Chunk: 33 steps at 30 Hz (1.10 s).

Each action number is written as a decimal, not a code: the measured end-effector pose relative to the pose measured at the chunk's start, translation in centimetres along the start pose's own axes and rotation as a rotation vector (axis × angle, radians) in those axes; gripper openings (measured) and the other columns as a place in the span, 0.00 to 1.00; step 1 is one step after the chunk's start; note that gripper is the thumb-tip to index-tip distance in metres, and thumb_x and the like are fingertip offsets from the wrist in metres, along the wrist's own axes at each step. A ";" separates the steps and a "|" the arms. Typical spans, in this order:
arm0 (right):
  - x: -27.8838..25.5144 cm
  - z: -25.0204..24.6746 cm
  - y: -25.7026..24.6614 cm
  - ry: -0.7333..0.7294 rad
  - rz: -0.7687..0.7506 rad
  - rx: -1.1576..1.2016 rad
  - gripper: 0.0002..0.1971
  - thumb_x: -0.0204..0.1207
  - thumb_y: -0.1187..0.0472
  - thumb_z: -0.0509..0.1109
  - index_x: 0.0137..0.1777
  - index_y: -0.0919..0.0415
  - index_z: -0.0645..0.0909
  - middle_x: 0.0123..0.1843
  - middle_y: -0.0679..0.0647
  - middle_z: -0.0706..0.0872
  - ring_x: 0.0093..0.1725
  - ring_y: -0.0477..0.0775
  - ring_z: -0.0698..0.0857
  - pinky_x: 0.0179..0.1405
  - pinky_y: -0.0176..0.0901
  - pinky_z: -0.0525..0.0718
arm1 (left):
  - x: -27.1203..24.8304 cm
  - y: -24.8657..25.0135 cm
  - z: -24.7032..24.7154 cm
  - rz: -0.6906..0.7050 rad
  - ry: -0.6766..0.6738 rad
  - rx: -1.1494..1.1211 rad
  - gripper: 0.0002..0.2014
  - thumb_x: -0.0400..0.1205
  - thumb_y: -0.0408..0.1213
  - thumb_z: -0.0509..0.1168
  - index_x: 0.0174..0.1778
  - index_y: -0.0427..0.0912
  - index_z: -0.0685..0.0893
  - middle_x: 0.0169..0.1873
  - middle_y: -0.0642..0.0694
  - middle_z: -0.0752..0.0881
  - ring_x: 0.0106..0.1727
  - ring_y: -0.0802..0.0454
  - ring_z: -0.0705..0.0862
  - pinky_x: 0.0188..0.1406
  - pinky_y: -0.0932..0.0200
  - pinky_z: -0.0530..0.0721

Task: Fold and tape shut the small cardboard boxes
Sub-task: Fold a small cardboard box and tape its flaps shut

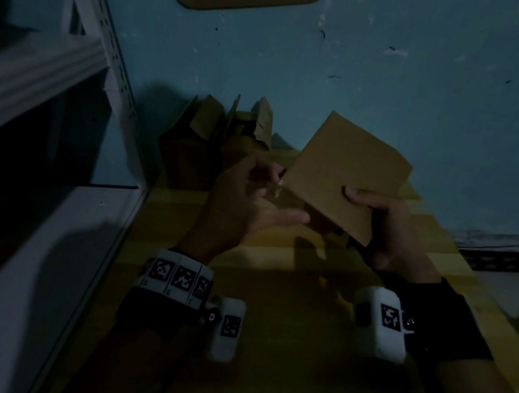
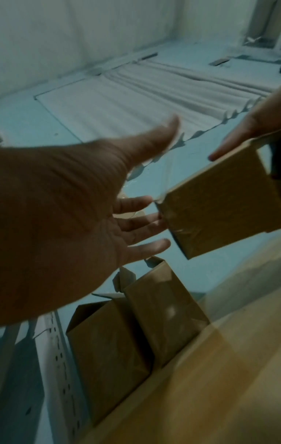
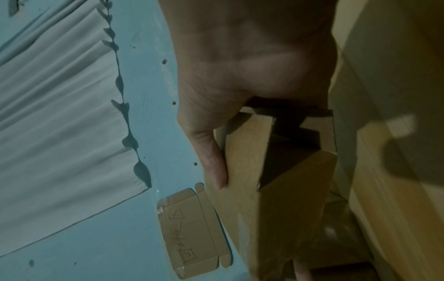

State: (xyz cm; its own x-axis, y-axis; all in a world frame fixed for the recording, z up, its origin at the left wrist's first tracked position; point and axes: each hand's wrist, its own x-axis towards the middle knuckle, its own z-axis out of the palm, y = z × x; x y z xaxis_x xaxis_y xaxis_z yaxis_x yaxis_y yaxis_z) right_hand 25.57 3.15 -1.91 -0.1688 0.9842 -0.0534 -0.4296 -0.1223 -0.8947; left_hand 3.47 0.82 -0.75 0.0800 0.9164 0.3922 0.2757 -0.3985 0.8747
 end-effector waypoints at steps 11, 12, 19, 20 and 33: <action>-0.2 0.5 0.3 -0.002 0.021 -0.008 0.31 0.69 0.59 0.76 0.74 0.62 0.80 0.56 0.55 0.90 0.58 0.62 0.88 0.45 0.52 0.86 | 0.2 -0.6 0.4 0.119 0.062 0.264 0.39 0.61 0.40 0.86 0.65 0.46 0.74 0.63 0.51 0.81 0.63 0.57 0.82 0.60 0.52 0.86; -0.2 0.5 0.2 -0.003 0.022 -0.004 0.31 0.69 0.59 0.76 0.75 0.63 0.79 0.57 0.55 0.90 0.58 0.62 0.88 0.45 0.52 0.87 | 0.2 -0.6 0.3 0.136 0.100 0.243 0.33 0.65 0.39 0.84 0.62 0.46 0.76 0.60 0.51 0.83 0.60 0.58 0.83 0.57 0.53 0.88; 0.0 0.5 0.5 0.034 0.008 -0.034 0.32 0.65 0.57 0.78 0.72 0.60 0.81 0.62 0.58 0.89 0.71 0.71 0.84 0.58 0.63 0.82 | 0.5 -1.0 -0.1 0.185 0.200 0.132 0.08 0.73 0.47 0.75 0.37 0.62 0.80 0.40 0.46 0.88 0.51 0.49 0.89 0.50 0.39 0.90; -0.1 0.5 0.5 0.030 0.006 -0.036 0.31 0.65 0.57 0.78 0.71 0.60 0.81 0.62 0.58 0.89 0.71 0.72 0.83 0.59 0.64 0.81 | 0.6 -1.0 -0.2 0.177 0.210 0.135 0.10 0.73 0.46 0.75 0.37 0.65 0.80 0.39 0.49 0.87 0.50 0.49 0.89 0.50 0.39 0.90; -0.6 0.6 0.0 -0.030 0.007 0.016 0.26 0.69 0.62 0.72 0.69 0.62 0.81 0.54 0.56 0.92 0.53 0.59 0.91 0.44 0.53 0.90 | 0.8 0.1 -1.2 0.087 0.241 -0.117 0.08 0.79 0.23 0.72 0.41 0.33 0.78 0.36 0.35 0.86 0.40 0.55 0.90 0.36 0.64 0.87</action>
State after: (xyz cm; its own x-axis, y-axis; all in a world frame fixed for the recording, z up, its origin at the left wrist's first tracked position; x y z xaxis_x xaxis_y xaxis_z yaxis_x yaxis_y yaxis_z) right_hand 25.19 2.48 -1.60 -0.1985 0.9790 -0.0464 -0.4426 -0.1318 -0.8870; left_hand 2.37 1.46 -0.03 -0.1355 0.8488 0.5110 0.1641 -0.4894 0.8565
